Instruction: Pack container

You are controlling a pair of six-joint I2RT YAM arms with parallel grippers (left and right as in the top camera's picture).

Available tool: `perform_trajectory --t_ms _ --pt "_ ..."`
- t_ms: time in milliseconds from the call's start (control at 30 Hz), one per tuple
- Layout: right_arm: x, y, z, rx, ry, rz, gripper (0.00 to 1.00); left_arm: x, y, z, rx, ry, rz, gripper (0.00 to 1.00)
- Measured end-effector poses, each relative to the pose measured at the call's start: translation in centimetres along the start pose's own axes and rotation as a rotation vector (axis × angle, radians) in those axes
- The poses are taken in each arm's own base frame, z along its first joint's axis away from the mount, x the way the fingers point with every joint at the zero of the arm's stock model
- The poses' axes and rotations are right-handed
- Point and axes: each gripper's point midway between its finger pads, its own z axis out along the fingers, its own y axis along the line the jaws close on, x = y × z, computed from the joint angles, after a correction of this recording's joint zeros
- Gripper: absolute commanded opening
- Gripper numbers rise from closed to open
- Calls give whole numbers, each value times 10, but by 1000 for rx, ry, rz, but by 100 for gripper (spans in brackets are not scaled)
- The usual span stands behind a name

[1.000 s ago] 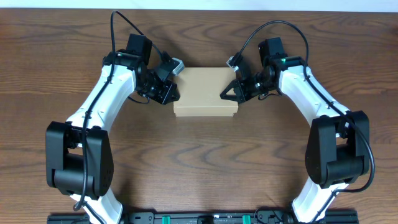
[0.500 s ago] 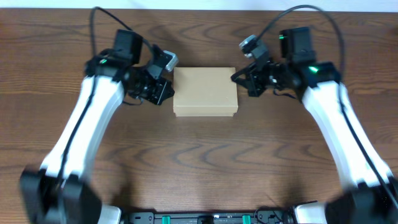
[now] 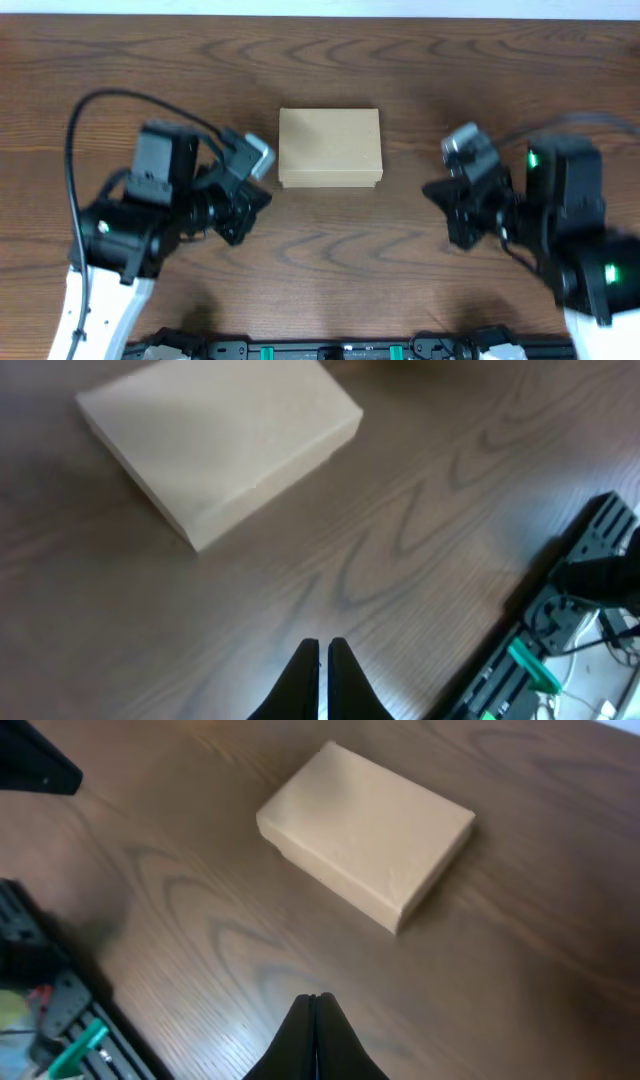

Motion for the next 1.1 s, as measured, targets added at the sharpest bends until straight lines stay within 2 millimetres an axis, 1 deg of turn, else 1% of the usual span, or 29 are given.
perform_trajectory --t_ms 67,100,133,167,200,233,267,300,633,1100 --pt "19 1 0 20 1 -2 2 13 2 10 2 6 -25 6" --pt "29 2 1 25 3 -1 6 22 4 16 1 14 -48 6" --pt "38 2 2 30 9 2 18 28 5 20 2 27 -62 6" --pt "48 3 4 33 17 9 40 35 6 23 3 43 -84 6" --pt "56 3 5 36 26 10 50 39 7 25 2 50 -96 9" --pt "60 3 6 39 31 10 60 40 7 26 3 56 -103 21" --pt "64 3 7 41 33 11 85 40 7 27 2 54 -102 68" --pt "67 4 7 42 34 11 99 40 8 27 0 52 -111 95" --pt "69 3 8 48 35 7 99 39 9 26 -12 45 -194 95" --pt "69 3 8 48 36 7 99 39 9 25 -17 45 -200 95"
